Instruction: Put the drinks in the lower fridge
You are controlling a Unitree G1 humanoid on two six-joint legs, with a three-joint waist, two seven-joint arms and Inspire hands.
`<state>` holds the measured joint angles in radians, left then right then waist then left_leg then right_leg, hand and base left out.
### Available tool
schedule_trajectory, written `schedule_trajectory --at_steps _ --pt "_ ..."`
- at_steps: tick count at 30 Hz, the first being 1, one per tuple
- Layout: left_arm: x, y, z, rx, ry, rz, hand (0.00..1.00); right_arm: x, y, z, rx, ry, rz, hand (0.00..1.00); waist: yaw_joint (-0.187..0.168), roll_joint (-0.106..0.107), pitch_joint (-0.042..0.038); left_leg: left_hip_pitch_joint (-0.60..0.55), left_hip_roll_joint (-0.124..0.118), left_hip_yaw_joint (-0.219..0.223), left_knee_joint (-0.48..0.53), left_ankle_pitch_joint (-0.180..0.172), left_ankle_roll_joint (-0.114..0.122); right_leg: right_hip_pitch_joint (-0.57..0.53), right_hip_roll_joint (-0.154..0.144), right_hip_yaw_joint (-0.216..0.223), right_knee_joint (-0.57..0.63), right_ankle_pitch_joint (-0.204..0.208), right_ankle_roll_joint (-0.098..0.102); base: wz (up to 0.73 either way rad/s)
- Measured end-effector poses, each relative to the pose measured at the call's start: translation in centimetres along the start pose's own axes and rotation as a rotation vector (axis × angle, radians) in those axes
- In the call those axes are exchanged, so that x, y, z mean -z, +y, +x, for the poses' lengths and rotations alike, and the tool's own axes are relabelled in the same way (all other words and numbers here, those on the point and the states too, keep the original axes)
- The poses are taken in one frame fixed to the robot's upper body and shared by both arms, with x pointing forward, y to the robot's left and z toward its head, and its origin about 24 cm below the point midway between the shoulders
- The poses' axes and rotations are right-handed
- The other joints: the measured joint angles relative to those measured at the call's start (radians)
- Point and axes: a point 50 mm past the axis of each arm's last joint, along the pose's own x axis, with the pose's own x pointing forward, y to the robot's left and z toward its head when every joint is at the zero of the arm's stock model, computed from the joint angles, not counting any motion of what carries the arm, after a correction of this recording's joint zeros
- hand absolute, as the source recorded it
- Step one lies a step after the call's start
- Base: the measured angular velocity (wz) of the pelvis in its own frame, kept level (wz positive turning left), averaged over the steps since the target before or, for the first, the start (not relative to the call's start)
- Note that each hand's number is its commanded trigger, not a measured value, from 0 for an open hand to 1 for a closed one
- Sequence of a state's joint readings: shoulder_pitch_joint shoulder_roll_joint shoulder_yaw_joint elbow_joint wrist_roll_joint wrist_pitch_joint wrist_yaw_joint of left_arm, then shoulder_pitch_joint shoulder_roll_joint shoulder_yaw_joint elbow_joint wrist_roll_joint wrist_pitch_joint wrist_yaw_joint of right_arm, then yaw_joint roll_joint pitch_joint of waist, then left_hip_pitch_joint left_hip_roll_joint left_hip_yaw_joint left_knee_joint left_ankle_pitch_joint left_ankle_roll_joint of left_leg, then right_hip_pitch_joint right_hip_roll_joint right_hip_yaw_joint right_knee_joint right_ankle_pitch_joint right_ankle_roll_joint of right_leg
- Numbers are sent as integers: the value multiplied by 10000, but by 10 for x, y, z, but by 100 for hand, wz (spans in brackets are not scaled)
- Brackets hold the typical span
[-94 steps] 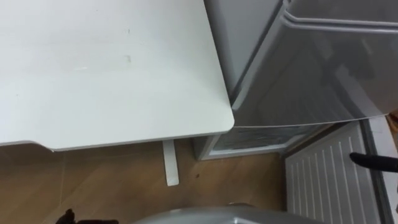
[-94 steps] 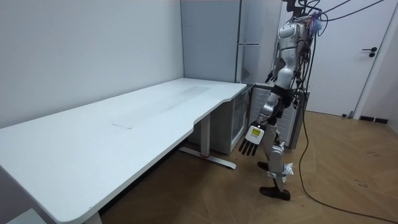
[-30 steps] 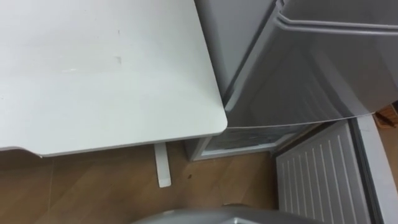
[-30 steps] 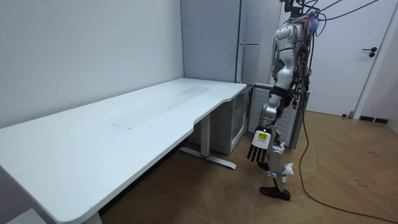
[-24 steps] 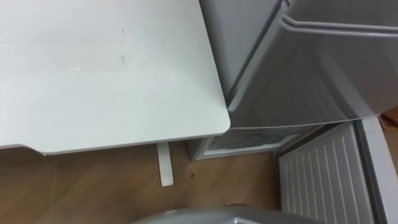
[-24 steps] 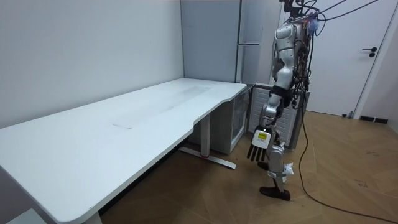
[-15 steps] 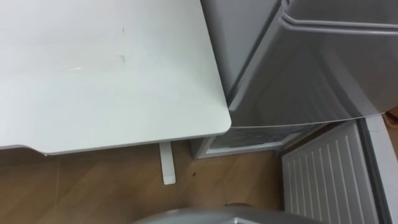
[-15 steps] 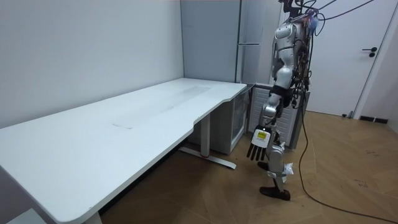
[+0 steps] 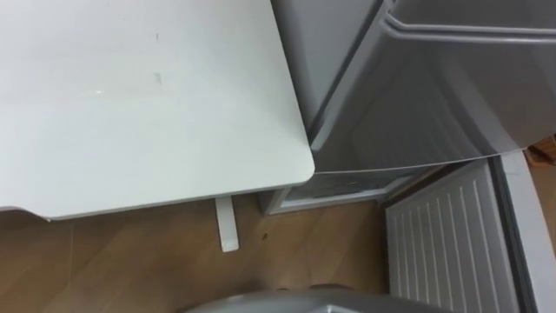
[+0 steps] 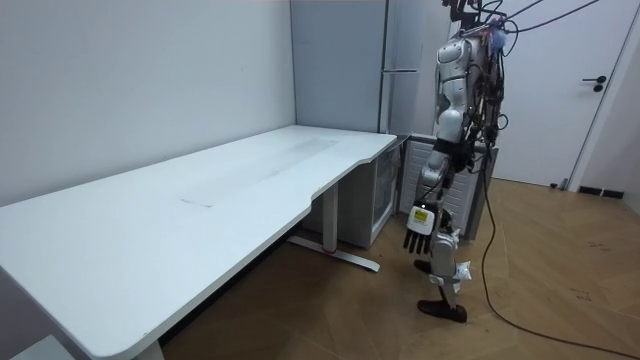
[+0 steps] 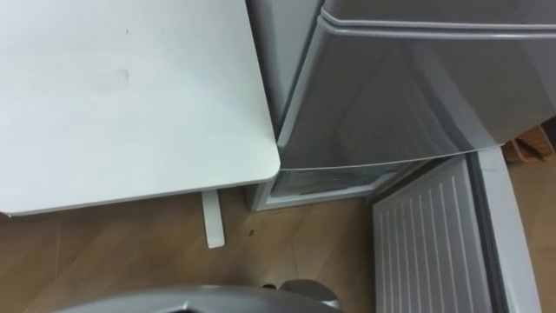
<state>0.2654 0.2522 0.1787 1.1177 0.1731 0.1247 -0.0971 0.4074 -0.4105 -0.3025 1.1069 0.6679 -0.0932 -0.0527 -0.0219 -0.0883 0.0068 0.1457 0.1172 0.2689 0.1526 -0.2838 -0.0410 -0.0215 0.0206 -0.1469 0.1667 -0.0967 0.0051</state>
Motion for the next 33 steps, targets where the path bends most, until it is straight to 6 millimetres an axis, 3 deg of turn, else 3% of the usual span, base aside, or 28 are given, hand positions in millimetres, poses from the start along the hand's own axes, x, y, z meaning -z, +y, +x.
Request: schedule_trajectory --at_steps 8,10,12,17,20,22,23,24,25,26,28,29,31,33 --pt "-5 -9 1 410 28 1536 0 -1 15 -20 -1892 -822 -1518 0 82 22 33 -110 -12 73 59 -1 0 -195 28 72 29 187 -33 -13" --pt "-16 -12 2 481 -199 1929 0 -5 27 -27 -2602 -1167 -1467 0 217 25 125 -198 -25 65 111 -3 11 -348 66 61 29 364 -81 -30" --pt "-21 -14 2 483 -316 2439 0 -7 37 -38 -3349 -1515 -1552 0 482 29 129 -252 -33 -88 117 -43 80 -493 120 42 40 442 -174 -39" --pt "-26 -18 3 540 -391 2777 0 -12 75 -65 -6149 -2474 -361 0 652 30 144 -379 -58 -185 195 -37 67 -591 138 36 44 528 -207 -4" --pt "-30 -22 3 612 -500 2992 0 -13 119 -92 -9285 -2301 1145 0 882 121 188 -457 -72 -377 196 47 38 -593 116 -120 42 535 -226 19" --pt "-42 -33 3 840 -842 3303 0 -16 186 -127 -13419 -1779 1049 0 1048 441 255 -675 -127 -708 234 118 15 -638 56 -176 19 424 -298 47" --pt "-45 -40 3 1031 -956 3274 0 -18 200 -136 -14367 -1720 797 0 1073 627 294 -746 -223 -796 250 144 52 -702 -47 -309 70 435 -273 52" --pt "-48 -51 2 1357 -1160 3144 0 -25 224 -154 -15807 -1664 498 0 1178 773 282 -887 -310 -937 271 214 162 -762 -209 -508 109 371 -194 57" --pt "-46 -51 2 1458 -1258 3043 0 -30 224 -150 -15550 -1581 817 0 1335 923 216 -1028 -390 -1194 260 284 198 -861 -313 -693 205 241 -147 53" --pt "-42 -49 2 1448 -1202 2960 0 -31 221 -147 -15536 -1548 799 0 1376 936 209 -1035 -405 -1266 238 304 197 -864 -343 -786 243 193 -140 40" --pt "-29 -36 2 1252 -807 2486 0 -33 217 -147 -15922 -1083 539 0 1398 749 91 -1022 -398 -1355 249 386 136 -851 -381 -948 356 35 -171 19" --pt "-25 -34 2 1221 -702 2374 0 -33 216 -146 -15977 -953 490 0 1393 639 88 -1025 -389 -1345 256 397 118 -837 -387 -990 366 10 -176 11" --pt "-17 -33 1 1310 -444 2162 0 -31 216 -146 -16056 -479 350 0 1472 279 -20 -983 -344 -1334 252 401 109 -795 -334 -965 365 -10 -182 0" --pt "-16 -39 1 1539 -379 1881 0 -30 215 -144 -15972 -196 266 0 1486 231 -2 -795 -338 -1317 226 400 108 -603 -332 -970 350 -9 -181 0"
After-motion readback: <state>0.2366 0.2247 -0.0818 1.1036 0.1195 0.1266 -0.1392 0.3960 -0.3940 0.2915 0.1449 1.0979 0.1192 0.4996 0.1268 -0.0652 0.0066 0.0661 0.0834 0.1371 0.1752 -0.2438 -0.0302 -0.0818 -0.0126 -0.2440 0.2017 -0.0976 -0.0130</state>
